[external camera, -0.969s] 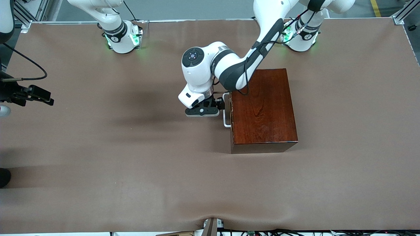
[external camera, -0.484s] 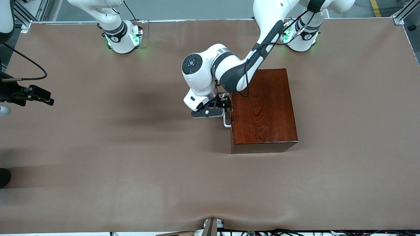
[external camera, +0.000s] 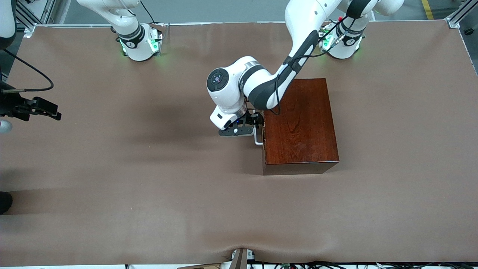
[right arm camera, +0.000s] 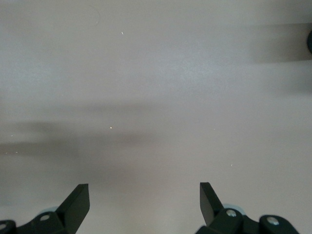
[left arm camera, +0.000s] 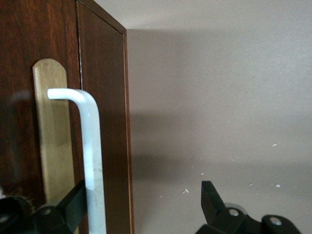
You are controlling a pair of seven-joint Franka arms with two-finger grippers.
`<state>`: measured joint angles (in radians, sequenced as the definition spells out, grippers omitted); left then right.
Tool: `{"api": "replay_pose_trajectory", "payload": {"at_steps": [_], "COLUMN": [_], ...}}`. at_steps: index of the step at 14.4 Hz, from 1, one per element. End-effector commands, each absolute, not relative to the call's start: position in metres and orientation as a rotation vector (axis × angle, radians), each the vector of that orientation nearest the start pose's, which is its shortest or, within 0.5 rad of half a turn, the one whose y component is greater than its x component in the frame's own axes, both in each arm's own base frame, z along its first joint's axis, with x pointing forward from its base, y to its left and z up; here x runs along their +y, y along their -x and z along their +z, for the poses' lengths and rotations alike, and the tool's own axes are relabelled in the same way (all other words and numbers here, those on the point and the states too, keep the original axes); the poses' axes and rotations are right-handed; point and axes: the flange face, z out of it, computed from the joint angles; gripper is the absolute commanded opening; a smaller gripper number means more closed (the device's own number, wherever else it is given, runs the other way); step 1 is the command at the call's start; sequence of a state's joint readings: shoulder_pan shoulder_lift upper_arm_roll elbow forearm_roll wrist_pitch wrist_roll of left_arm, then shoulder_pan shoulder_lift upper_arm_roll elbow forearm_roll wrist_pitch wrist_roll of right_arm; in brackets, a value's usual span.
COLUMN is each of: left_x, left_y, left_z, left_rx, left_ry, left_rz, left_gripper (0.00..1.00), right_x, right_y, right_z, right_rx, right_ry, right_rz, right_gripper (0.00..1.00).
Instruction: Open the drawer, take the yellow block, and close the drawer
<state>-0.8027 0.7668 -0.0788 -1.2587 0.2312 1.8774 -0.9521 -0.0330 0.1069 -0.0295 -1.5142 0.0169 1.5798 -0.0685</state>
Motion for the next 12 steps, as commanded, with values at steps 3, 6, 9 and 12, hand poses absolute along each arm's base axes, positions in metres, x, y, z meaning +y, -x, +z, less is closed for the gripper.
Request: {"api": "replay_pose_trajectory", "payload": {"at_steps": [3,6,9,12], "left_x": [-0.562,-0.573,-0.583,-0.591], "left_y": [-0.491,-0.484,-0.48,-0.478], "left_z": [0.293,0.289,0.289,0.294], "left_rx": [-0.104,-0.122,-0.138,-0.143], "left_ry": [3.006,3.032,3.072,3.115], "left_rz": [-0.095,-0.115,-0.153,-0.187], "left_gripper": [1.0,1.0,1.0,1.0], "right_x": [-0.035,-0.035,-0.035,-0.035], "right_y": [-0.582,-0.582,-0.582,-0.582], "right_z": [0.597,0.597,0.597,0.597], "right_rx": [0.012,0.012,0.012,0.012], "right_ry": [3.139,3.138,3.139,3.139], "right_rz": [0.065,0.065,0.063,0.063], "right_gripper": [1.0,1.0,1.0,1.0]}}
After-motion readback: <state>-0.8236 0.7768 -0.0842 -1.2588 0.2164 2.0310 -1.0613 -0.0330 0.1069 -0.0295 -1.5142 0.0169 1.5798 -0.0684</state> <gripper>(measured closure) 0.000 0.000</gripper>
